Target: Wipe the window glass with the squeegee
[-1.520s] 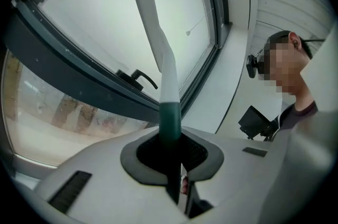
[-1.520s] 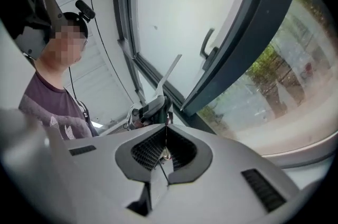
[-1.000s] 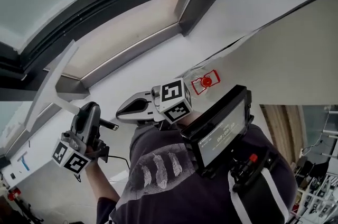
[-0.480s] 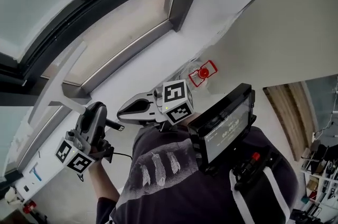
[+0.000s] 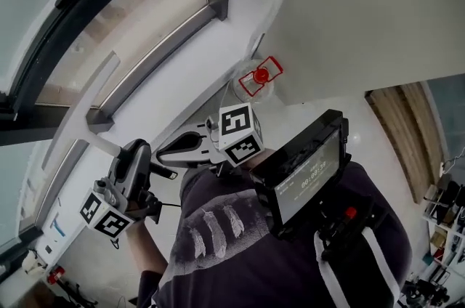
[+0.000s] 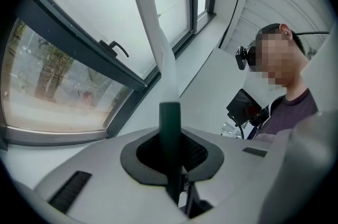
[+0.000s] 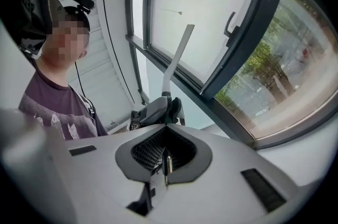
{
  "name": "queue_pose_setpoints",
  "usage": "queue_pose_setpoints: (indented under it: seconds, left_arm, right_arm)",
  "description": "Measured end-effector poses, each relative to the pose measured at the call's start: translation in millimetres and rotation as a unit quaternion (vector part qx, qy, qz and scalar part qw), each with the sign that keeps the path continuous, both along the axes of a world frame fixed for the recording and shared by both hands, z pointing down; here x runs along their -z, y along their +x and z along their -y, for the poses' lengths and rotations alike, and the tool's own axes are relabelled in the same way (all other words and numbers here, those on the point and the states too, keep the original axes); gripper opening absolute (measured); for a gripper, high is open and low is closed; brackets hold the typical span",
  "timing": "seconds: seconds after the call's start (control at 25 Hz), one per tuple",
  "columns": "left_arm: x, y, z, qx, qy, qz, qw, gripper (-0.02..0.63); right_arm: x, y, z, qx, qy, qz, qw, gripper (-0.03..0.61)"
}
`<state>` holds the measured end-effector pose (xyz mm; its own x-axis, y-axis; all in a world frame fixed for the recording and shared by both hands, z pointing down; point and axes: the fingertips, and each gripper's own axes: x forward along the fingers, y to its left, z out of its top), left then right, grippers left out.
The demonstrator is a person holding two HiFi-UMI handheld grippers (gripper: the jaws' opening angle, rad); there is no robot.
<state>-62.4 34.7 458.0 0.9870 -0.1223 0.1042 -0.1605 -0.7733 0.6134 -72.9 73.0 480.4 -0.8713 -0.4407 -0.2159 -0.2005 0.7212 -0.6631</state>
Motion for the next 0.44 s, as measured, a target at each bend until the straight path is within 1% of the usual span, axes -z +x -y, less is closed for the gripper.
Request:
queue_pose_setpoints:
  seconds: [0.16,0.24,0.32,0.44]
  left_arm:
    - [-19.7,-0.1,-16.9,0.014,-0.014,0.033,0.9993,0.051]
    - [-17.6,6.0,-33.6,0.02,-0.016,0.046,0.9986,0.051]
    - [-9.2,22.7,-49.6,0.01,-0.012,0.05,0.9986,0.051]
    - [4.3,58.8,-68.7,-0.026,-0.01,0.039,0.9988,0.051]
  right_arm:
    - [-28.7,-0.8,-19.0,0.011,-0.033,0.027,0.999,0.005]
    - [-28.6,8.8,-35.9,0.014,-0.041,0.036,0.998,0.005]
    - [-20.2,29.5,-52.7,0.005,-0.039,0.036,0.999,0.005]
    - [-7.2,69.3,-74.9,-0.027,-0.034,0.025,0.999,0.005]
